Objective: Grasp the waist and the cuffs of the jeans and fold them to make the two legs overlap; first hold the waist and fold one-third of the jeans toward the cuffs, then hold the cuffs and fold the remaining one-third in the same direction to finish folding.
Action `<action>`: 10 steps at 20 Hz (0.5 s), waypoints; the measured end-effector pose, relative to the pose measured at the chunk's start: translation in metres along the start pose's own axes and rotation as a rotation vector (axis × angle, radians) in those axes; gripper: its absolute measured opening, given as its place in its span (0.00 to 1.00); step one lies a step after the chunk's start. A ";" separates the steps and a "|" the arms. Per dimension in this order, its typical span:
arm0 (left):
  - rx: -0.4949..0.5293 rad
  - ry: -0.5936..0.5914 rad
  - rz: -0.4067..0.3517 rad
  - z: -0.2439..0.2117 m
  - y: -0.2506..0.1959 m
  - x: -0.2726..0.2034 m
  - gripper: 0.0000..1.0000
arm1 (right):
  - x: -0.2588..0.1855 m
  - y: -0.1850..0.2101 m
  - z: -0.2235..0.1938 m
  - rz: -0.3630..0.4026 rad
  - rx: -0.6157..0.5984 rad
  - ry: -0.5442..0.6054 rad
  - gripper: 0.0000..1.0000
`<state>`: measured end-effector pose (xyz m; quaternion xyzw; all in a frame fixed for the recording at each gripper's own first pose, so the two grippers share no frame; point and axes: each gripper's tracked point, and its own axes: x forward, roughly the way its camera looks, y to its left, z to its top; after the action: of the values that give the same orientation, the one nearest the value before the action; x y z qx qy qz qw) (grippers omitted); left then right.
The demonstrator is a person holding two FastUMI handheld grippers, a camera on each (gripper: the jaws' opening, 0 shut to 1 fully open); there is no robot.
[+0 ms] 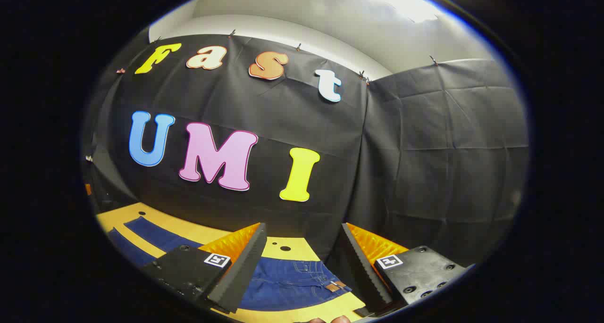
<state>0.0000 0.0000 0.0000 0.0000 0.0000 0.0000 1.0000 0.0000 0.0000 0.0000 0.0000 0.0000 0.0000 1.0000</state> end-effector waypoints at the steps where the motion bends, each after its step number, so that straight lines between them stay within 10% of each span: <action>1: 0.005 0.001 0.001 0.001 0.002 0.002 0.96 | -0.001 -0.001 0.000 -0.003 -0.011 0.000 0.96; 10: 0.045 0.032 -0.045 -0.014 -0.005 0.007 0.96 | -0.008 -0.014 -0.009 -0.038 -0.061 0.021 0.96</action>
<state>0.0067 -0.0049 -0.0142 0.0223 0.0161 -0.0226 0.9994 -0.0085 -0.0138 -0.0085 -0.0305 0.0103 -0.0192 0.9993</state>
